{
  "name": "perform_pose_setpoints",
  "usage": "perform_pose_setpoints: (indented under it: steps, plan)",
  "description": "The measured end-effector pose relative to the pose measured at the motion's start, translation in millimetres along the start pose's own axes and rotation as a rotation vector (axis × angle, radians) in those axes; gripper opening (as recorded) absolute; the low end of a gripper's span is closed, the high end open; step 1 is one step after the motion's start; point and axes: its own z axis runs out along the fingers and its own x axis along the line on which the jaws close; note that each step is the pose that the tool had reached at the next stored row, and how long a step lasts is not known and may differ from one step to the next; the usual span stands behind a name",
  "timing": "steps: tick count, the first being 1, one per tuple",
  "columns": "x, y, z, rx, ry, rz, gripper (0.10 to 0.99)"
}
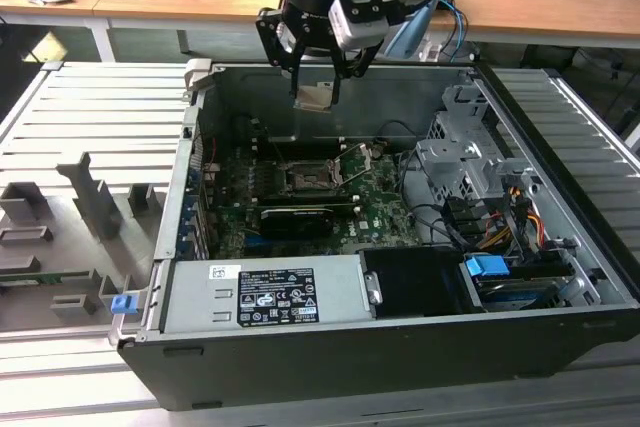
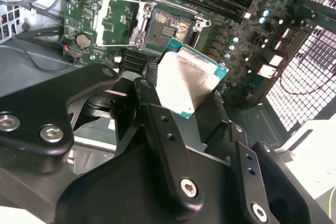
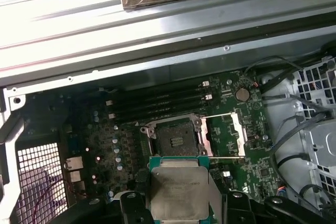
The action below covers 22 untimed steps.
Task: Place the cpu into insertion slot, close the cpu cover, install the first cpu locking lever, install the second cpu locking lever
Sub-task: 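Place the cpu into insertion slot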
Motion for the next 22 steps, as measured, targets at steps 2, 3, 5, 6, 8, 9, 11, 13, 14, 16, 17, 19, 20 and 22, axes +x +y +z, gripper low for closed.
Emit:
perform_pose_setpoints:
  steps: [2, 3, 5, 6, 8, 9, 11, 13, 14, 16, 17, 19, 20, 22]
  plan:
    - [0.0, 0.0, 0.3, 0.0, -0.0021, 0.023, 0.533]
    - [0.0, 0.0, 0.5, 0.0, -0.0033, 0.037, 0.533]
    - [0.0, -0.1, 1.2, -0.001, -0.0044, 0.049, 0.533]
    - [0.0, -0.1, 1.4, -0.001, -0.0045, 0.051, 0.533]
    - [-0.1, -0.2, 1.8, -0.001, -0.0048, 0.054, 0.533]
    - [-0.1, -0.2, 2.0, -0.001, -0.005, 0.056, 0.533]
    - [-0.1, -0.2, 2.6, -0.001, -0.0053, 0.059, 0.533]
    - [-0.1, -0.3, 3.0, -0.001, -0.0055, 0.062, 0.533]
    - [-0.1, -0.3, 3.2, -0.001, -0.0056, 0.063, 0.533]
    - [-0.1, -0.3, 3.9, -0.001, -0.006, 0.067, 0.533]
    - [-0.1, -0.4, 4.1, -0.001, -0.0062, 0.069, 0.533]
    - [-0.1, -0.4, 4.7, -0.001, -0.0066, 0.073, 0.533]
    - [-0.1, -0.4, 5.0, -0.001, -0.0067, 0.075, 0.533]
    - [-0.1, -0.5, 5.3, -0.001, -0.0069, 0.078, 0.533]
